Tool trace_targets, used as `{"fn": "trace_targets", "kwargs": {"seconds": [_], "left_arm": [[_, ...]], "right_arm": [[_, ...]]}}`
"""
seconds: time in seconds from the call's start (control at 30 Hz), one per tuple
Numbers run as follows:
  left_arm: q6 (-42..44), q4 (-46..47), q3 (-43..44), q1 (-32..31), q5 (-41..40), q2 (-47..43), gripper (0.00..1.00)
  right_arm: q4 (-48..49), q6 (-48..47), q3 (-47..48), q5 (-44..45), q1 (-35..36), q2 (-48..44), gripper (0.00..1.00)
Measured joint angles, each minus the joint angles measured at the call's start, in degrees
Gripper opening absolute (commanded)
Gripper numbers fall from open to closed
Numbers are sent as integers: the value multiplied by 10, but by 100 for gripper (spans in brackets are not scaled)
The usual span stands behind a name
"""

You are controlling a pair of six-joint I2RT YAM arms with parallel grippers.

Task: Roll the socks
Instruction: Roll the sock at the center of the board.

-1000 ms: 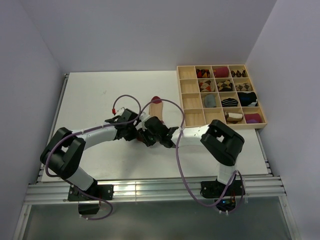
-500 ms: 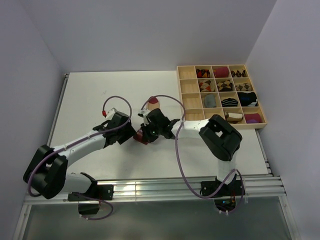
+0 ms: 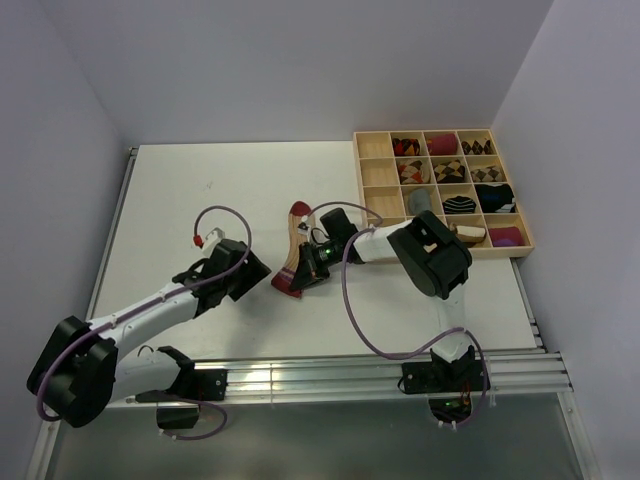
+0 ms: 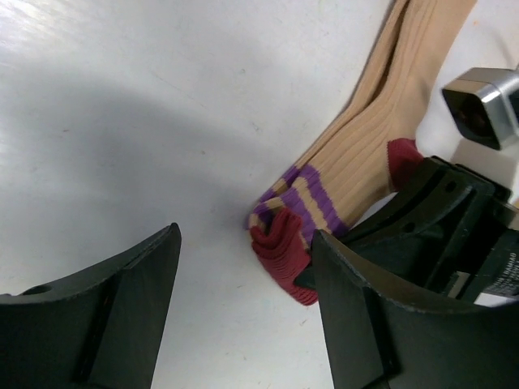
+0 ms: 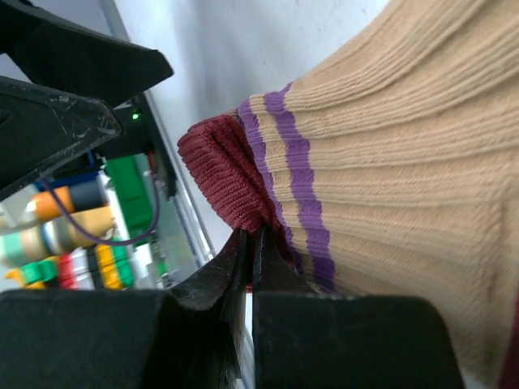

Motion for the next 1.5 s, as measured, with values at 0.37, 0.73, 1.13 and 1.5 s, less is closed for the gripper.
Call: {"fn": "trace_targets", "kwargs": {"seconds": [0.37, 0.73, 1.13, 1.5], "left_arm": [[-34, 51, 5, -3, 45, 87, 61], [-67, 48, 29, -10, 57, 137, 24], [-19, -54, 155, -10, 63, 223, 0], [66, -153, 263, 8, 87, 285, 0]], "right_arm": [[-17, 12, 15, -19, 0, 14, 0], [-17, 16, 15, -11, 0, 14, 0], [25, -72, -61, 131, 35, -90, 42], [82, -189, -164, 361, 118, -243, 59]]}}
